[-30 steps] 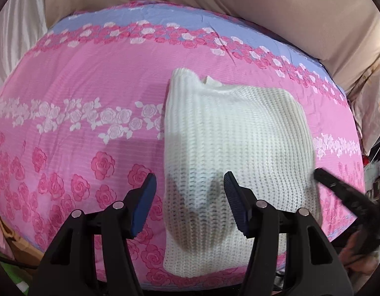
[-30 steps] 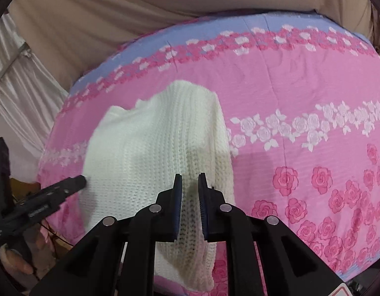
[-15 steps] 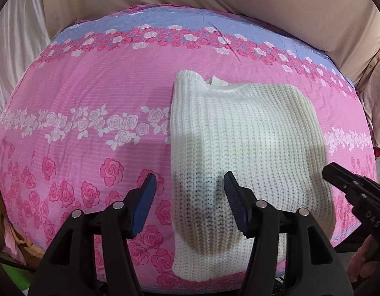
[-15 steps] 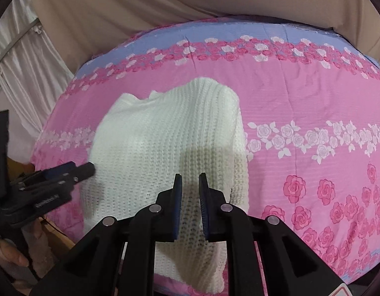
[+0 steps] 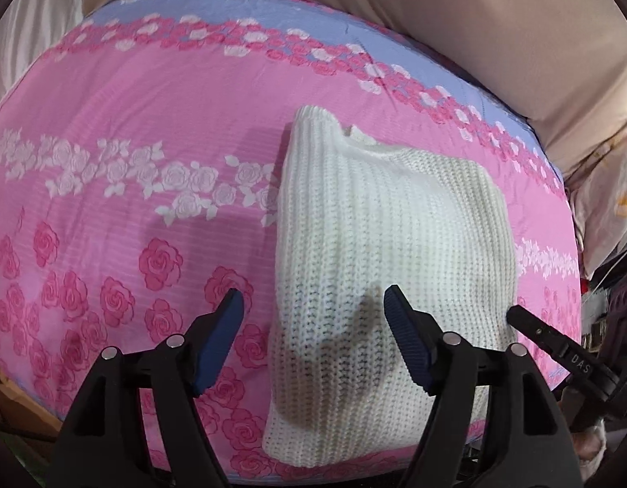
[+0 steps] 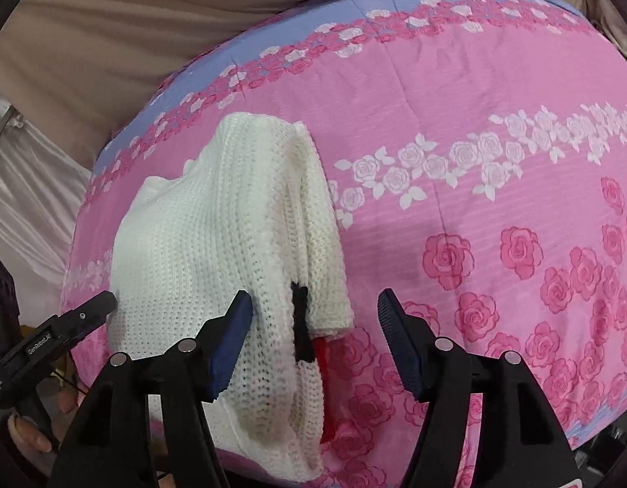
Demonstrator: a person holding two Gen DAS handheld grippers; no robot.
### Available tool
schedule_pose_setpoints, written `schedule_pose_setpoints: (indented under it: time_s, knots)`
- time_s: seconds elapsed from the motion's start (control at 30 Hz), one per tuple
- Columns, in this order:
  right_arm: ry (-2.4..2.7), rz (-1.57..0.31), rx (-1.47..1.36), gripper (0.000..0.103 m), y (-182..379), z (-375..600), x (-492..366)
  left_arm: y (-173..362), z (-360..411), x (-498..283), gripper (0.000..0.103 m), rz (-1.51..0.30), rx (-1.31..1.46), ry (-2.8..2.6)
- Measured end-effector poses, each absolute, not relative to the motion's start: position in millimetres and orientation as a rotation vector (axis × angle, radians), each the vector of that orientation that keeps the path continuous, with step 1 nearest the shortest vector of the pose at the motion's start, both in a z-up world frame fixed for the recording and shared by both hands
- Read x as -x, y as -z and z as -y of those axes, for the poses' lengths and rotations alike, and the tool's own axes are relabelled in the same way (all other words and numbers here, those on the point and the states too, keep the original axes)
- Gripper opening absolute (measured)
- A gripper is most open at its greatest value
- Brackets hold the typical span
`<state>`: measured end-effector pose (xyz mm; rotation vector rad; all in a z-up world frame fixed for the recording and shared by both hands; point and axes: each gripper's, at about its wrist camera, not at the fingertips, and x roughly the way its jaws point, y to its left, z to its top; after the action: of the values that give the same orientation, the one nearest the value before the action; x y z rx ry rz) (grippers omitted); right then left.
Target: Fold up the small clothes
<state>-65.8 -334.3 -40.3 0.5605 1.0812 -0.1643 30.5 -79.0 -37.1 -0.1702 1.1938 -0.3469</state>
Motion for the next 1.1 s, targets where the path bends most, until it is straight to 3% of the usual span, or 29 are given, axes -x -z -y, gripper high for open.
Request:
schedule_pose_setpoints:
  time_s: [0.2,0.3,0.43,0.47,0.53,0.63,0.7,0.9,1.0,1.07,1.1]
  knots:
    - [0.119,-1.107,-0.613,0.065,56.0,331.2,63.1,44.8,88.0,-31.2,0.07,-1.215,0.149,0.364]
    - [0.102,-1.122,-0.715,0.073,69.3,337.6,55.9,58.4,87.6,-38.6,0.08,-1.254,0.199,0.368]
    - [0.02,-1.125,-0.899,0.074,91.4,341.6,46.8,84.9,78.9,-49.0,0.081,-1.34,0.377,0.388]
    - [0.022,-1.1,-0.911,0.073,91.8,341.3,46.7,88.5,78.7,-49.8,0.077,-1.353,0.409,0.407]
    - [-0.025,-1.088,-0.952,0.048,92.9,338.0,42.4,91.9,81.3,-53.7,0.058,-1.379,0.465,0.45]
    - [-0.03,-1.054,-0.962,0.035,69.0,334.0,38.1,70.9,86.1,-59.2,0.04,-1.359,0.458,0.505]
    - [-0.058,-0.992,-0.935,0.033,33.1,326.5,35.6,45.4,83.4,-63.6,0.039,-1.325,0.502,0.563]
    - [-0.159,-0.771,-0.797,0.03,-94.1,293.2,12.0,-61.3,53.2,-81.8,0.039,-1.129,0.516,0.711]
    - [-0.214,-0.699,-0.762,0.03,-128.4,271.0,-4.5,-105.7,19.5,-93.8,0.041,-1.019,0.488,0.721]
    - [-0.218,-0.684,-0.732,0.037,-129.4,254.9,-18.1,-119.6,-4.6,-101.9,0.05,-0.975,0.455,0.673]
    - [-0.207,-0.689,-0.716,0.048,-119.1,246.1,-29.6,-121.4,-20.1,-108.5,0.062,-0.943,0.42,0.608]
